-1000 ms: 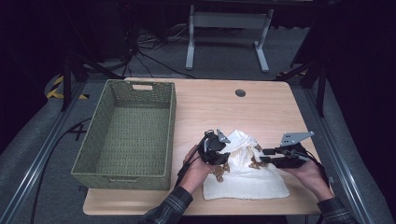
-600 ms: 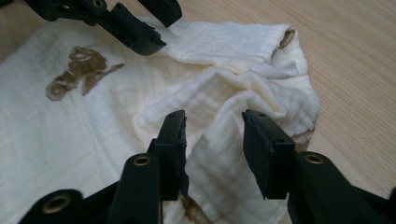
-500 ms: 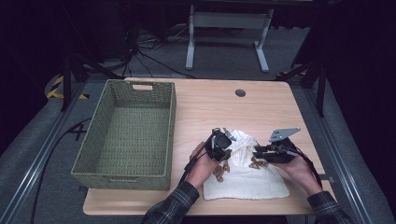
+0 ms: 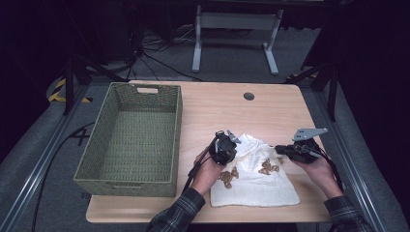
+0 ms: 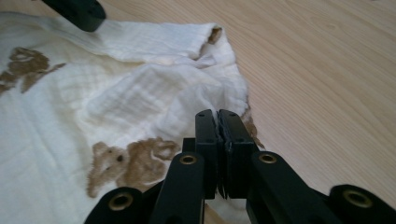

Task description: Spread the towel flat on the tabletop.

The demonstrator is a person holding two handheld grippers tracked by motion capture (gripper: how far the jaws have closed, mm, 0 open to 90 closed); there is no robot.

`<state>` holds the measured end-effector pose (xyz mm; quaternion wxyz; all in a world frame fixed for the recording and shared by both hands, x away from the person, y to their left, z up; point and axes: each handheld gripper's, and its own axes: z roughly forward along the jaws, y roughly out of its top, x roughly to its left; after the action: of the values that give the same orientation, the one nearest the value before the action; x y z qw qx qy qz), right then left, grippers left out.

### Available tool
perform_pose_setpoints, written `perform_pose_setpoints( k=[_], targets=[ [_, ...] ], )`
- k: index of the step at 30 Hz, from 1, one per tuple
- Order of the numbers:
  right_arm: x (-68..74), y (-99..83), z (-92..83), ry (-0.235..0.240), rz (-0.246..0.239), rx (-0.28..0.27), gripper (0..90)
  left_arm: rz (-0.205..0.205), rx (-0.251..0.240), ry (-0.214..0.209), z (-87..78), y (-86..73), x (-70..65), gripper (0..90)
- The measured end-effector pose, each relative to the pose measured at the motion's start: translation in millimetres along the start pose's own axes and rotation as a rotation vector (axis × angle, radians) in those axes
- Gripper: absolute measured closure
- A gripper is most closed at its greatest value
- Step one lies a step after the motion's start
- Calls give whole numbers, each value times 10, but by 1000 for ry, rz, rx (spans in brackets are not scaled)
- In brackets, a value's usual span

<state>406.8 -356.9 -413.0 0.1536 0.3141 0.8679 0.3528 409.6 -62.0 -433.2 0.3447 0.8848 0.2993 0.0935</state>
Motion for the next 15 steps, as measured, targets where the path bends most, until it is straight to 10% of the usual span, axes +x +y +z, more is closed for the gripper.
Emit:
perform_pose_setpoints(
  k=[10,15],
  targets=[
    [-271,-147,219,-47,36,101,764,27,-4,16,29,4,-36,739],
    [-267,-125,64,-41,55,25,739,35,-8,9,56,43,-66,691]
  ],
)
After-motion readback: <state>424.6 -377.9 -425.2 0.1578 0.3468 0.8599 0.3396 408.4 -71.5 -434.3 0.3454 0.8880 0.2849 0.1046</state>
